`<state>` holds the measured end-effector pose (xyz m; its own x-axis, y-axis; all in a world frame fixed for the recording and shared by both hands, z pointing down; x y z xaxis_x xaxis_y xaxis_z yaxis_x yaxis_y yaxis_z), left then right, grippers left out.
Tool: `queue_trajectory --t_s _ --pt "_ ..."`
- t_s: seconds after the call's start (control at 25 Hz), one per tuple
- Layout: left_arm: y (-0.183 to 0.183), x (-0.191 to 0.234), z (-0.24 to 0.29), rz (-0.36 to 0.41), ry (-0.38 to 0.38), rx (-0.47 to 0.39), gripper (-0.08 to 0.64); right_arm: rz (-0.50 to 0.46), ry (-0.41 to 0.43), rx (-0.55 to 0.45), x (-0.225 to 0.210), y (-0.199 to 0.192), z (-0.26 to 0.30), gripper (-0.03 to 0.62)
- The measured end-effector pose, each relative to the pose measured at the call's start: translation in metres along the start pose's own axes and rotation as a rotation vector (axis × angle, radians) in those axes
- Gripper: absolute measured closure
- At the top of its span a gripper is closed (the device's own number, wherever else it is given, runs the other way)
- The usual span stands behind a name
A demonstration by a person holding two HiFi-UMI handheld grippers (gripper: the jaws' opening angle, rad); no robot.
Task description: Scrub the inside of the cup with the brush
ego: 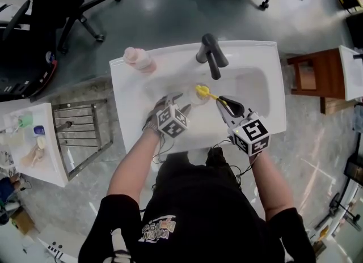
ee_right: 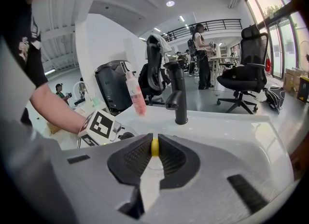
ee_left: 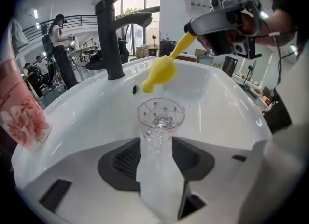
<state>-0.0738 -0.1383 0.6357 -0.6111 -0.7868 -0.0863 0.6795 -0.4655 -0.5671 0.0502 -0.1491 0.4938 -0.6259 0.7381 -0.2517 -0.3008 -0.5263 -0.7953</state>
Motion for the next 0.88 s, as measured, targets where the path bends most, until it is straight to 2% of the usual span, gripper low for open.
queue_trajectory --t_s 0.32,0.68,0.76,0.88 --pt "-0.006 0.001 0.009 0.016 -0.009 -0.002 0.402 -0.01 0.002 0.069 -0.003 -0.01 0.01 0.552" --pt "-0.013 0.0 0.017 0.066 -0.002 -0.021 0.465 -0.082 0.025 0.201 0.0 -0.018 0.031 0.552" --pt "-0.014 -0.001 0.018 0.086 0.006 -0.029 0.497 -0.103 0.035 0.235 0.001 -0.019 0.036 0.552" --pt "-0.016 -0.001 0.019 0.097 0.008 -0.039 0.5 -0.143 0.05 0.276 0.004 -0.021 0.044 0.552"
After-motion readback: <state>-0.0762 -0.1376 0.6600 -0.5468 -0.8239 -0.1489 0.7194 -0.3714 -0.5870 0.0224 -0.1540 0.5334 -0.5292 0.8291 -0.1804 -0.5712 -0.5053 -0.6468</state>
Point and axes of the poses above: the fingertips, and each gripper's own axes: z forward along the fingers, x to its left, y out of its top, the point moved 4 cm from there along -z, backward along the fingers, and after that the axes turned 6 degrees about y, right-handed, at the moved point
